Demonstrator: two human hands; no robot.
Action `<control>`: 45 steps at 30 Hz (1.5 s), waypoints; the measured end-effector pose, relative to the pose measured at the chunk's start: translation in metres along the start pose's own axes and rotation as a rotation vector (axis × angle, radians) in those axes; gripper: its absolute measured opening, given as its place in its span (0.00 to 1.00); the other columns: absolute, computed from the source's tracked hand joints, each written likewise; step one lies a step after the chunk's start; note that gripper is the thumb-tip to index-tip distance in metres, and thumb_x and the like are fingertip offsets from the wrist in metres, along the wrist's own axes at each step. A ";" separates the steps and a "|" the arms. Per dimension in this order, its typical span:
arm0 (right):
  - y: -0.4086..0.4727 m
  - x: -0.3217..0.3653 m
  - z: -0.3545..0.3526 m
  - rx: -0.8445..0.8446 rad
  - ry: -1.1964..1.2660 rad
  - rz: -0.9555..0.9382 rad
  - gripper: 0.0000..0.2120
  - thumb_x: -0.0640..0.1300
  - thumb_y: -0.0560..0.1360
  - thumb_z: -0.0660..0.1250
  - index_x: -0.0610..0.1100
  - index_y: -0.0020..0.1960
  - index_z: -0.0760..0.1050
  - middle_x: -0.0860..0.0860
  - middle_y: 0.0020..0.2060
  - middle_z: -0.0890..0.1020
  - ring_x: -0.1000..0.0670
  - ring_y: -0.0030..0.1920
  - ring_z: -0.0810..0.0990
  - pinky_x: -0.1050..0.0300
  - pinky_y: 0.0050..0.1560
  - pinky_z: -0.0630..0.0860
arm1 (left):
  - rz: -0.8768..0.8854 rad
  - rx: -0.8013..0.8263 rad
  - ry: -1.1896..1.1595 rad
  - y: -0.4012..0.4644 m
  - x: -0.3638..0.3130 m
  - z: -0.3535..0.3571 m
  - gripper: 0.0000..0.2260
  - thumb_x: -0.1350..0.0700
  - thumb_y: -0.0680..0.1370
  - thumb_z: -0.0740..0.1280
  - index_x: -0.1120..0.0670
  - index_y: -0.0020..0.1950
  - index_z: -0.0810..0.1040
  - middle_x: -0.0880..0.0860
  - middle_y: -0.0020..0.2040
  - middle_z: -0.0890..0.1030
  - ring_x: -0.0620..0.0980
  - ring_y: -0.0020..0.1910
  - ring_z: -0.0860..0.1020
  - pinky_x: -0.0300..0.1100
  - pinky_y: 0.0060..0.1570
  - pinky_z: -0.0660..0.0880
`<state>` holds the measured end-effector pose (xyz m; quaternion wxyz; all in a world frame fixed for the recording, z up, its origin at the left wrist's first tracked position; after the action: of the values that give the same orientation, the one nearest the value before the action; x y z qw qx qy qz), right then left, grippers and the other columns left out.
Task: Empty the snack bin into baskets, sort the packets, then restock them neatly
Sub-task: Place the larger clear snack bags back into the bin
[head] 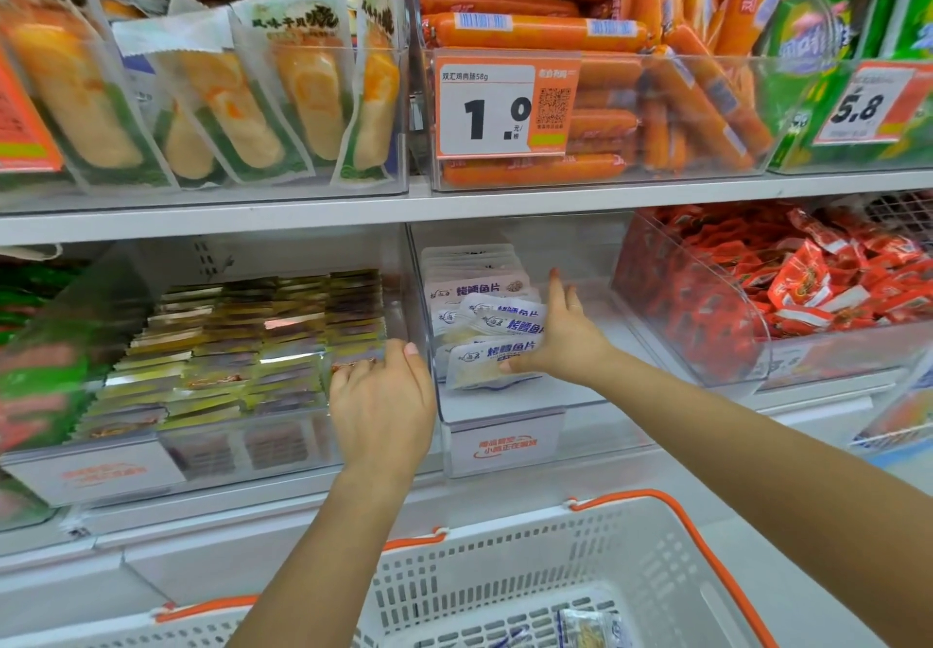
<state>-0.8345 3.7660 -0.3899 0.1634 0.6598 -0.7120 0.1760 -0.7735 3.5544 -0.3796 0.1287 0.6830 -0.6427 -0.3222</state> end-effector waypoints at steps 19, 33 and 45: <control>-0.004 -0.016 0.022 0.170 0.613 0.199 0.26 0.28 0.66 0.74 0.43 0.59 0.69 0.50 0.45 0.79 0.49 0.47 0.79 0.59 0.43 0.77 | -0.003 0.152 -0.171 0.001 0.001 -0.004 0.30 0.41 0.79 0.40 0.52 0.32 0.75 0.52 0.27 0.76 0.54 0.35 0.77 0.45 0.50 0.66; -0.009 -0.029 0.005 0.164 0.238 0.148 0.10 0.39 0.69 0.75 0.38 0.49 0.81 0.45 0.41 0.83 0.48 0.41 0.81 0.56 0.44 0.79 | -0.020 0.279 -0.237 -0.001 0.000 -0.001 0.36 0.32 0.77 0.38 0.48 0.53 0.82 0.46 0.31 0.72 0.51 0.47 0.77 0.43 0.58 0.63; -0.026 -0.007 0.016 0.344 0.124 0.018 0.26 0.32 0.67 0.74 0.41 0.62 0.70 0.41 0.55 0.80 0.46 0.49 0.79 0.47 0.54 0.80 | -0.031 0.223 -0.254 -0.002 0.000 -0.005 0.38 0.34 0.73 0.36 0.53 0.45 0.81 0.45 0.28 0.69 0.48 0.35 0.68 0.44 0.50 0.63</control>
<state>-0.8080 3.7627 -0.4067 0.0901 0.6595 -0.6657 0.3373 -0.7688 3.5533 -0.3771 -0.0350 0.6568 -0.6748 -0.3346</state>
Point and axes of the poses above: each hand's wrist, its own y-axis towards the middle knuckle, its own z-axis out of the palm, x = y × z, the point moved 8 cm from there along y, towards the middle knuckle
